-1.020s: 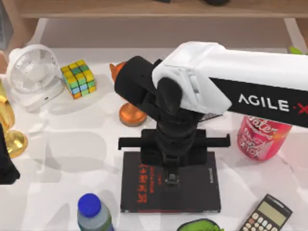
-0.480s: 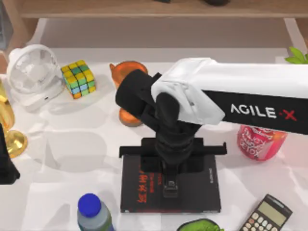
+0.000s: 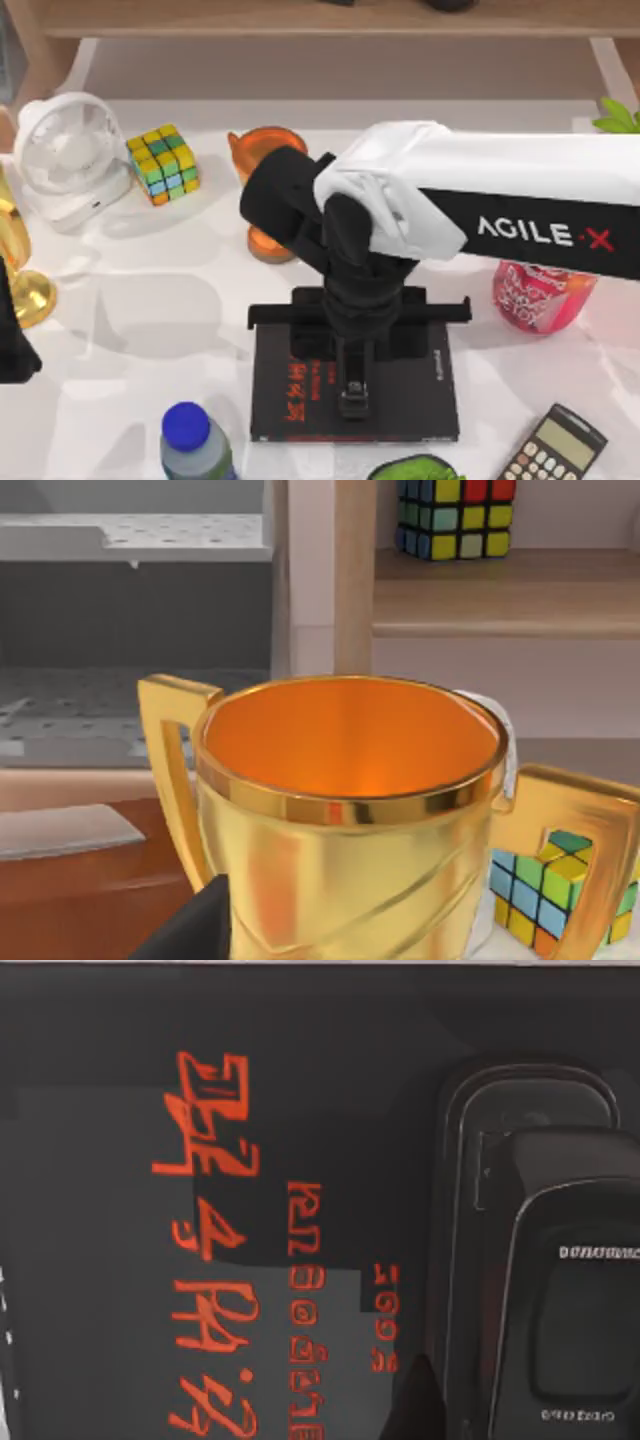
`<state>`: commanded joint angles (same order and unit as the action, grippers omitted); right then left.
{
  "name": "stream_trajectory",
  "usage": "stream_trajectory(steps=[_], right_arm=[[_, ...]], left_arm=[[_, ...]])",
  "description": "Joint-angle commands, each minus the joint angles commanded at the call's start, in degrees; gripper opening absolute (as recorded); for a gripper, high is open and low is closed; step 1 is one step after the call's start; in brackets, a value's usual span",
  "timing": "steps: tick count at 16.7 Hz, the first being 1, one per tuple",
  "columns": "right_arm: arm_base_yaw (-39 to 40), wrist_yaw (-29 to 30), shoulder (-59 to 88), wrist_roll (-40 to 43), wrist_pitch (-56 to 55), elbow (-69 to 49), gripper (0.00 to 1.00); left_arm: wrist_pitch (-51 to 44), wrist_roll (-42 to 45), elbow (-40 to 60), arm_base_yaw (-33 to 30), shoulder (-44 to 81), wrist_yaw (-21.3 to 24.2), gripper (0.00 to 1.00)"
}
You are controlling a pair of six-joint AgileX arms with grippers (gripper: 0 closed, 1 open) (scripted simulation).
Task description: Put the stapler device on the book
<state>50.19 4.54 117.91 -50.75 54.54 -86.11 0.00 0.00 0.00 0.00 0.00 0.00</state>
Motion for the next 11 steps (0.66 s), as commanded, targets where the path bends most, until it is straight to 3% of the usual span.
stream_trajectory(steps=[5,11], right_arm=[[0.00,0.00,0.00,0.00,0.00,0.00,0.98],[0.00,0.00,0.00,0.00,0.00,0.00,1.00]], left_arm=[[0.00,0.00,0.00,0.00,0.00,0.00,1.00],[0.00,0.00,0.00,0.00,0.00,0.00,1.00]])
